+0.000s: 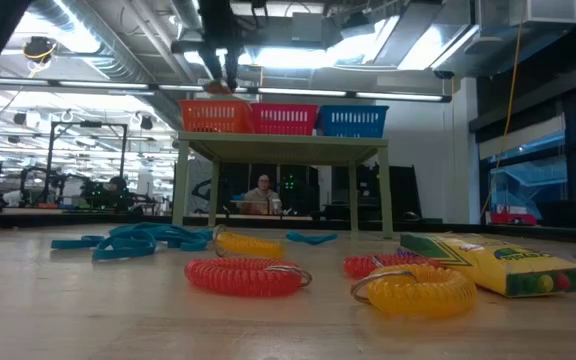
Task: Pick & Place Office Desk Supplies
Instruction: Put the yellow box of crayon into the orange bin on the shelf
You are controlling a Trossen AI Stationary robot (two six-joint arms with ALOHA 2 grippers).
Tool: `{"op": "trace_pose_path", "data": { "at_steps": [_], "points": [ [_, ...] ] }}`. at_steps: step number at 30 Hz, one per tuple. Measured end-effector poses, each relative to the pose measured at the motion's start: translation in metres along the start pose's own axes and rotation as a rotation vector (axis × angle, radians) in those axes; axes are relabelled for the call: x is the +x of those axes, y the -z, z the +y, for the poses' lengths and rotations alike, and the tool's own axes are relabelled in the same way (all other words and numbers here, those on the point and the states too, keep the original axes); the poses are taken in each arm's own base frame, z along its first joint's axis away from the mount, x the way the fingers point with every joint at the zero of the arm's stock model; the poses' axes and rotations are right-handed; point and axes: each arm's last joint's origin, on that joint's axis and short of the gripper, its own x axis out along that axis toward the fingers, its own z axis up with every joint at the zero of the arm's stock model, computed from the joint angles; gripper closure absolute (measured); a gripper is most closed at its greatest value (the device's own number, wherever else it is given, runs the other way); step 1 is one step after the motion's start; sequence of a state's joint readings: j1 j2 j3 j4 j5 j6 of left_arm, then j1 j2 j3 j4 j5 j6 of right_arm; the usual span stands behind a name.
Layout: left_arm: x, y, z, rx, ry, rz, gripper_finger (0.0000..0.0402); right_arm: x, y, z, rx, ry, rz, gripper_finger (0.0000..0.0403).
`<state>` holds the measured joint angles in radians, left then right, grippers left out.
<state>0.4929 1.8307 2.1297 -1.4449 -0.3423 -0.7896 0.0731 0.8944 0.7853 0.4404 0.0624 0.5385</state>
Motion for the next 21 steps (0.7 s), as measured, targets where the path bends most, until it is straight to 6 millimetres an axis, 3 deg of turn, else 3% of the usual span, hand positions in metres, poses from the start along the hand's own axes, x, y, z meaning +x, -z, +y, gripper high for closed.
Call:
{"op": "trace_pose_path", "data": {
  "at_steps": [10, 15, 21],
  "points": [
    [0.054, 0.004, -0.025, 0.093, -0.051, 0.127, 0.0343, 0.000, 0.000, 0.000, 0.000, 0.001, 0.001, 0.0190],
    [0.064, 0.006, -0.030, 0.119, -0.063, 0.142, 0.0343, 0.000, 0.002, -0.001, -0.001, 0.010, 0.018, 0.0190],
    [0.061, 0.004, -0.028, 0.113, -0.058, 0.134, 0.0342, 0.000, 0.003, -0.002, -0.003, 0.018, 0.036, 0.0190]
  ]
}}
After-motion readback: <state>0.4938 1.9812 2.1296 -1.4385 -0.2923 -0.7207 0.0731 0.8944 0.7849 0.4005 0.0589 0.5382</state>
